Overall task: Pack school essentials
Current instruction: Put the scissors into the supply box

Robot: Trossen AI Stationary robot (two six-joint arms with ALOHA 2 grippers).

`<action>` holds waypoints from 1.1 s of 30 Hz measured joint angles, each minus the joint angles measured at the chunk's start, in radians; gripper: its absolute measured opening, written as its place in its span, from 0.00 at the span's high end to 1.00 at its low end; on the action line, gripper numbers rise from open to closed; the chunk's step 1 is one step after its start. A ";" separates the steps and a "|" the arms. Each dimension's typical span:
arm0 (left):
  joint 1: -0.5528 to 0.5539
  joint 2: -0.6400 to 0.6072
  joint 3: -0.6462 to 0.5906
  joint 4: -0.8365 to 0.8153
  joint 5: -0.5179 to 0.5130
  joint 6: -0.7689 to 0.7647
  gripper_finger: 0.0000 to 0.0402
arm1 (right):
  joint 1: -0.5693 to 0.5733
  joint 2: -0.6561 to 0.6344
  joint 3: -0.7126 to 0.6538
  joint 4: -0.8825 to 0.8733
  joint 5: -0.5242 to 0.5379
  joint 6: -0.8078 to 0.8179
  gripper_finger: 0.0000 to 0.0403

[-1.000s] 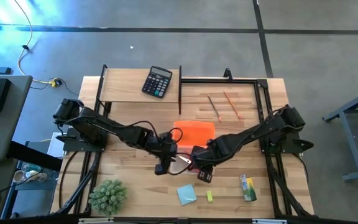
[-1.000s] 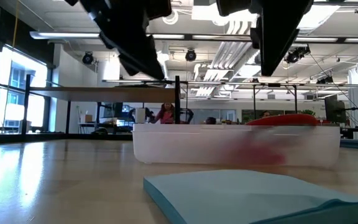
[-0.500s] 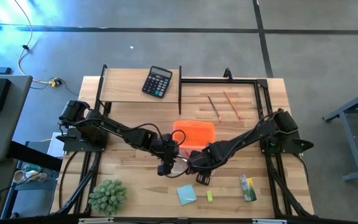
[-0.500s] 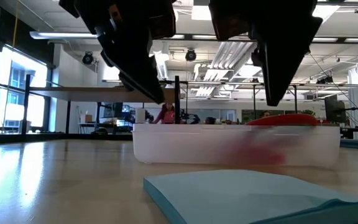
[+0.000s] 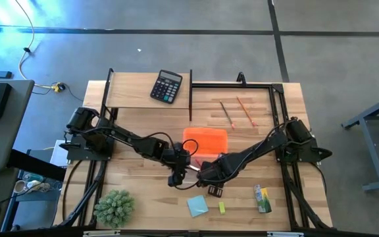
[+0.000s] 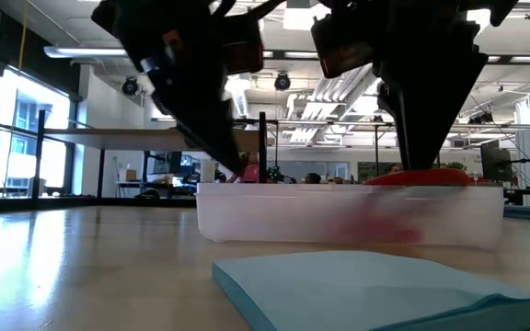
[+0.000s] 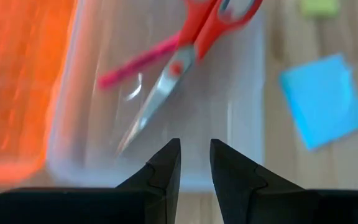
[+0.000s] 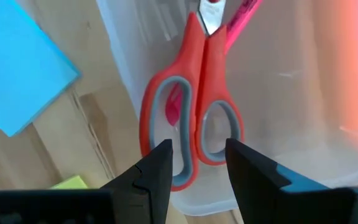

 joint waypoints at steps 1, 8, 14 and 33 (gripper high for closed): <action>0.000 0.007 0.001 -0.001 0.001 -0.001 0.81 | -0.001 0.000 0.000 -0.004 0.003 0.000 0.65; -0.001 0.031 -0.002 -0.009 0.042 -0.017 0.81 | -0.007 0.000 0.000 -0.022 0.027 -0.003 0.65; -0.002 0.033 -0.002 -0.005 0.050 -0.020 0.81 | -0.008 0.000 0.000 -0.011 0.022 -0.010 0.65; -0.002 0.033 -0.002 -0.004 0.049 -0.016 0.81 | 0.004 0.050 0.000 -0.028 0.048 0.016 0.65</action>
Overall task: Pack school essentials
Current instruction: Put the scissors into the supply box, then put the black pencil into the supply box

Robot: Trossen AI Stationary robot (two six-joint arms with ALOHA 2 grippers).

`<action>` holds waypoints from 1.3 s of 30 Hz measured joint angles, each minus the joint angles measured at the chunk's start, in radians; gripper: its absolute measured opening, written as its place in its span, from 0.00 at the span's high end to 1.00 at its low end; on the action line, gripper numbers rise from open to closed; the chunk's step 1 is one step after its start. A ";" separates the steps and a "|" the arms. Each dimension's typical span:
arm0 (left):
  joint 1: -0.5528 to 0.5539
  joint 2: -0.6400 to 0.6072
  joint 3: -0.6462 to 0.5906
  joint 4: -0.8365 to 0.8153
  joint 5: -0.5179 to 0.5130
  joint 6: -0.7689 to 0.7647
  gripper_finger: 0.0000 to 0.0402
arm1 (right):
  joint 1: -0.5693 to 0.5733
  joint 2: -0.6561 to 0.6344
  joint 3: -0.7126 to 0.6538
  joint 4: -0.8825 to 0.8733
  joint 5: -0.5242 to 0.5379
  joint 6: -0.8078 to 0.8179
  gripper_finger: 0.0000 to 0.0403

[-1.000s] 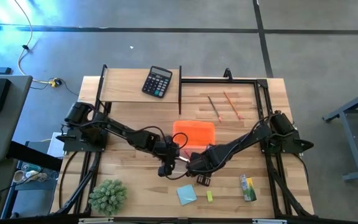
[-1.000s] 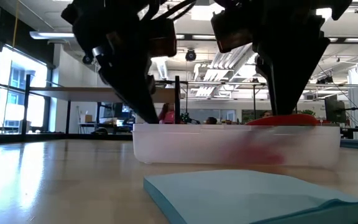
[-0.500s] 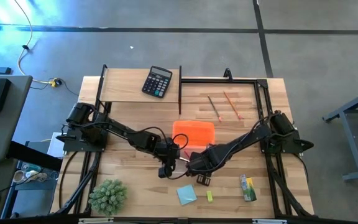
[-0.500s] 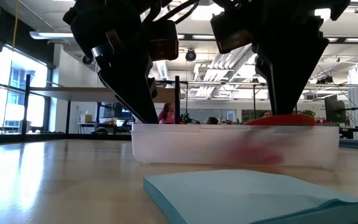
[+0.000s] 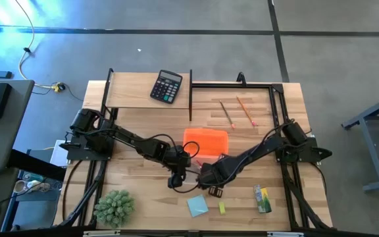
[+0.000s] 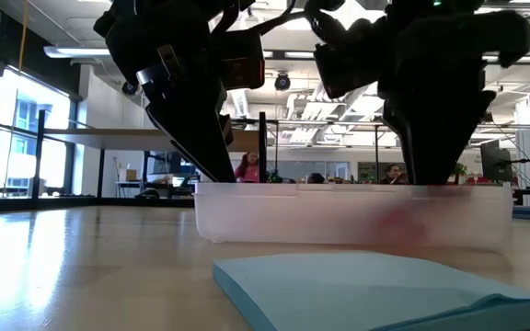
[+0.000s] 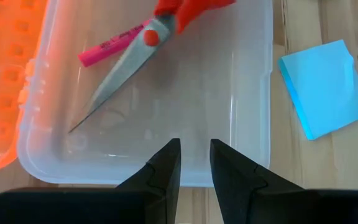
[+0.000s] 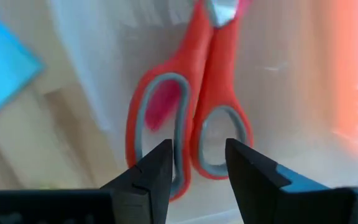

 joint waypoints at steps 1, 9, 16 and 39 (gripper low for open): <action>0.000 0.000 0.000 0.000 0.000 0.000 0.81 | -0.004 -0.002 0.000 -0.009 0.007 0.001 0.65; 0.000 0.000 0.000 0.000 0.007 0.000 0.81 | -0.024 -0.014 0.000 -0.033 -0.002 -0.012 0.65; 0.003 -0.023 0.001 -0.004 0.037 -0.008 0.81 | -0.017 -0.093 0.000 -0.019 0.001 0.018 0.65; 0.071 -0.317 0.002 -0.203 -0.033 0.054 0.81 | -0.111 -0.451 0.000 -0.171 0.358 0.348 0.65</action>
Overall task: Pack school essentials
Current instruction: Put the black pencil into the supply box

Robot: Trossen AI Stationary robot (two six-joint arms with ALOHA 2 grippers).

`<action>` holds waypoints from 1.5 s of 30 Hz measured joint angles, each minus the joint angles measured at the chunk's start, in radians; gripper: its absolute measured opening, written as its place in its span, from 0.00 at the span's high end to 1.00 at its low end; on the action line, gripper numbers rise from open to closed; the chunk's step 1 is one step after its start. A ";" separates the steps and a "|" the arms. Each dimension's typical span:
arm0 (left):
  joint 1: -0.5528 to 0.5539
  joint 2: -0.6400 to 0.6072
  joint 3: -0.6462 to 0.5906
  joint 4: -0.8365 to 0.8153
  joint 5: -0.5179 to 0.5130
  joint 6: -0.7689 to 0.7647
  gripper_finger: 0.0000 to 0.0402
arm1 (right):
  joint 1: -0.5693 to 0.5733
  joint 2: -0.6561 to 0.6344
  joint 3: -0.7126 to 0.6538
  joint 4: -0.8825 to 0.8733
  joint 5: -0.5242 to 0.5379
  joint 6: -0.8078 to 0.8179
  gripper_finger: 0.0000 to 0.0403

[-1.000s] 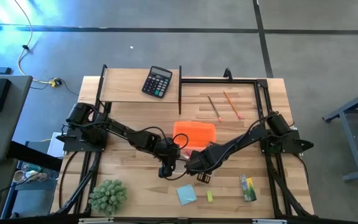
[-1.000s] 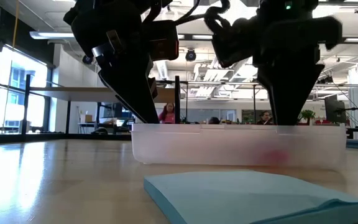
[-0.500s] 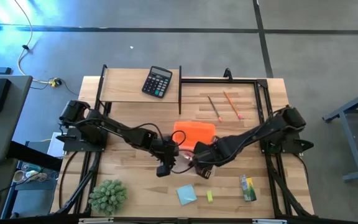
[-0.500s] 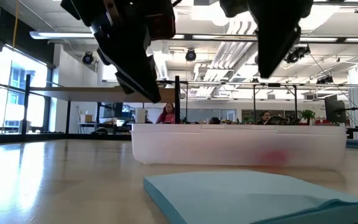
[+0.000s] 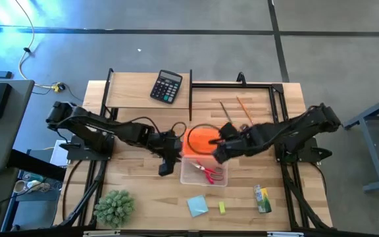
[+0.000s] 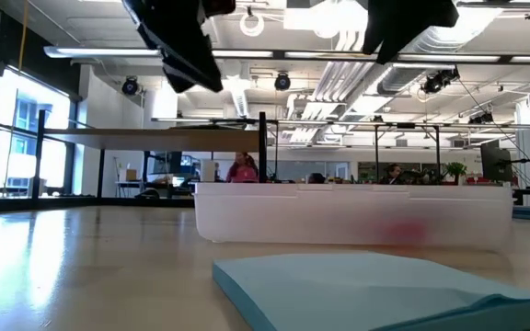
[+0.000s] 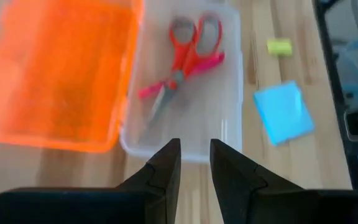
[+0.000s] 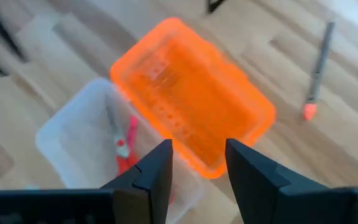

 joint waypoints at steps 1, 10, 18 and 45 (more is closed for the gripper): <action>0.003 -0.019 -0.001 -0.025 -0.015 0.003 0.81 | -0.016 -0.013 0.000 -0.009 0.000 0.000 0.65; 0.062 -0.151 -0.002 -0.115 -0.104 0.026 0.81 | -0.188 -0.146 0.000 -0.169 0.007 -0.088 0.65; 0.136 -0.209 -0.003 -0.137 -0.104 0.019 0.81 | -0.365 -0.293 0.000 -0.210 0.001 -0.231 0.65; 0.328 -0.210 -0.002 -0.127 -0.091 0.017 0.81 | -0.756 -0.326 -0.538 0.328 -0.407 -0.528 0.48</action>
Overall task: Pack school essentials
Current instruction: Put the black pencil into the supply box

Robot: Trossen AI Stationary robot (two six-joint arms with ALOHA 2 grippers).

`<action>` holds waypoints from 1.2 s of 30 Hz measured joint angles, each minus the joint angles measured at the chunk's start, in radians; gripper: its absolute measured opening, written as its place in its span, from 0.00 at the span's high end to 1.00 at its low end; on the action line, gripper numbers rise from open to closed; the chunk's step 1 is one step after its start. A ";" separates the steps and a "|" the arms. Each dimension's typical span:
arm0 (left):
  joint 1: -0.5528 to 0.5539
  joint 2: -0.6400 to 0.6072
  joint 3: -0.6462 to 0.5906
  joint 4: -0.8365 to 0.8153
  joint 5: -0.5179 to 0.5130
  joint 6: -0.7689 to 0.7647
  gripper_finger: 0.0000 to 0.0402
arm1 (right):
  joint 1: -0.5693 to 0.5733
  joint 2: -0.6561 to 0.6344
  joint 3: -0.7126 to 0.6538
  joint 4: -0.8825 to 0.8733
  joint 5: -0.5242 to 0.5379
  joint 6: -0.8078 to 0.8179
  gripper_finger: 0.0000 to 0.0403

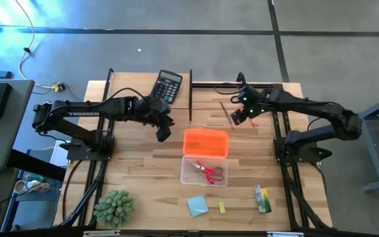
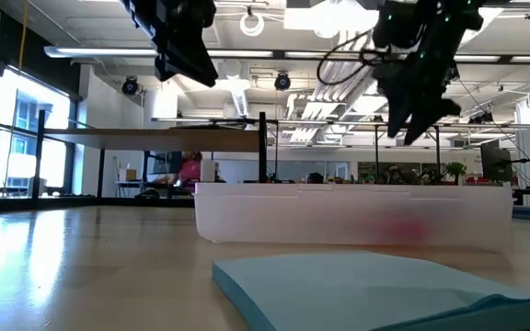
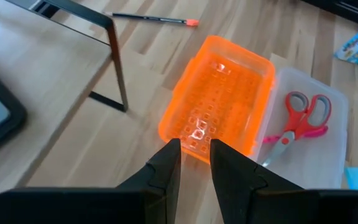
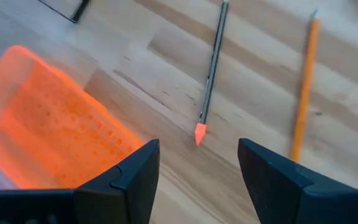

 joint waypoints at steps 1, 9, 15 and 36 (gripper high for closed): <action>0.004 0.000 0.000 0.002 0.000 0.000 0.81 | 0.003 0.015 -0.014 0.022 -0.010 0.008 0.48; 0.025 0.000 0.000 0.007 -0.001 0.000 0.81 | 0.028 0.179 -0.024 0.071 -0.021 -0.029 0.48; 0.025 0.000 0.000 0.007 -0.006 0.000 0.81 | 0.025 0.272 -0.024 0.092 0.001 -0.030 0.48; 0.025 0.001 0.000 0.004 -0.016 0.001 0.81 | 0.025 0.459 -0.024 0.160 0.022 0.058 0.48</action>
